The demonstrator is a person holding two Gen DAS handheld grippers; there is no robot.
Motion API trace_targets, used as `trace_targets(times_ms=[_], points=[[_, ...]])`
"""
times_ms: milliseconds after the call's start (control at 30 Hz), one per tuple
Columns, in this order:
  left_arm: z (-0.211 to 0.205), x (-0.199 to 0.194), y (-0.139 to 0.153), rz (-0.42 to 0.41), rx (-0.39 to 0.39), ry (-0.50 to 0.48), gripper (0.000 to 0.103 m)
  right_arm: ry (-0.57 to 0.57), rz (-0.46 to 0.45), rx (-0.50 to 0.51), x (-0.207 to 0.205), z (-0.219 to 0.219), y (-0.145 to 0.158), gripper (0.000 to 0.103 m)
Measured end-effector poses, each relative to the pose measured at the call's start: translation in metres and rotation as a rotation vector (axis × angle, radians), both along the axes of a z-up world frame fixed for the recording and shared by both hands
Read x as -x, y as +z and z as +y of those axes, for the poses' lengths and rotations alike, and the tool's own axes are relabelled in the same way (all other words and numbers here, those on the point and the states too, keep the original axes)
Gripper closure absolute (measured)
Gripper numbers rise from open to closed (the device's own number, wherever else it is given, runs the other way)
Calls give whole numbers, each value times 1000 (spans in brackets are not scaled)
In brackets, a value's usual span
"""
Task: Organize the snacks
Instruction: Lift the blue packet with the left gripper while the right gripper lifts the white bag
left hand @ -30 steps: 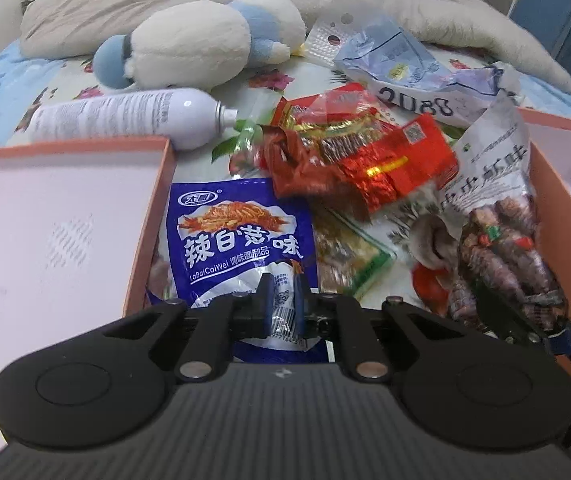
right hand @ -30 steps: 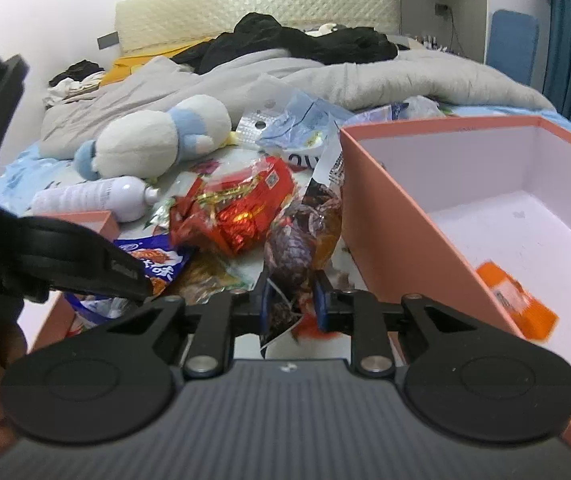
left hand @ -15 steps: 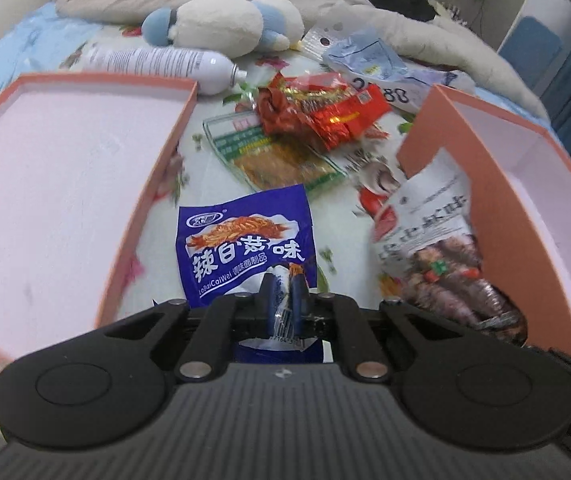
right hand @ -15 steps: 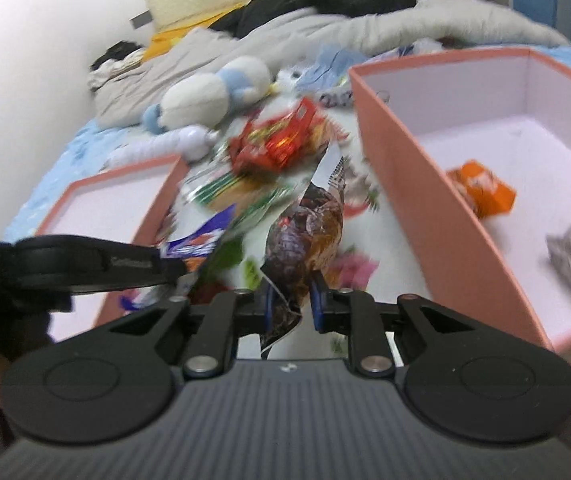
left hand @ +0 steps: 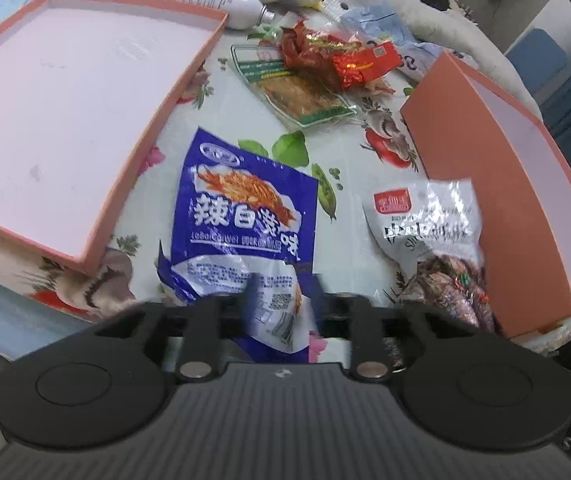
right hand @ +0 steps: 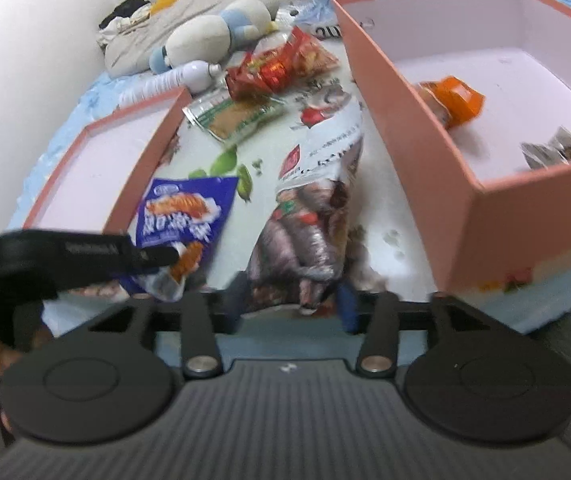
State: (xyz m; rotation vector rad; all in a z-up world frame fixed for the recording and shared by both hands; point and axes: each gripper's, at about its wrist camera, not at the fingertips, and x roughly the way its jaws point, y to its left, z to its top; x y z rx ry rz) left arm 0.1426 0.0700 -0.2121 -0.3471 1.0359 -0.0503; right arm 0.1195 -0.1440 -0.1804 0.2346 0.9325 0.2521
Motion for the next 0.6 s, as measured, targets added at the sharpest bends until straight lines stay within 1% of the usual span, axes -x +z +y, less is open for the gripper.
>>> trace_targets(times_ms=[33, 67, 100, 167, 200, 233, 267, 333, 367, 500, 600], points=[[1, 0, 2, -12, -14, -4, 37, -1, 2, 8, 4, -2, 1, 30], [2, 0, 5, -27, -37, -8, 29, 3, 5, 14, 7, -3, 1, 24], [2, 1, 7, -40, -61, -14, 26, 13, 7, 19, 10, -4, 4, 23], [4, -2, 8, -45, -105, -29, 24, 42, -11, 34, 16, 0, 13, 23], [4, -4, 8, -46, -138, -37, 24, 59, -39, 48, 20, 3, 20, 23], [4, -7, 7, -44, -153, -42, 23, 74, -77, 65, 25, 6, 27, 23], [6, -11, 4, -34, -157, -46, 21, 86, -116, 88, 28, 11, 32, 23], [8, -17, -1, -13, -139, -65, 21, 96, -185, 136, 29, 19, 35, 23], [8, -20, -4, -9, -143, -72, 21, 91, -193, 151, 27, 22, 33, 24], [0, -26, -11, -12, -208, -120, 19, 56, -191, 172, 10, 28, 20, 24], [-4, -30, -20, 10, -216, -154, 19, 43, -185, 203, 0, 30, 9, 25]])
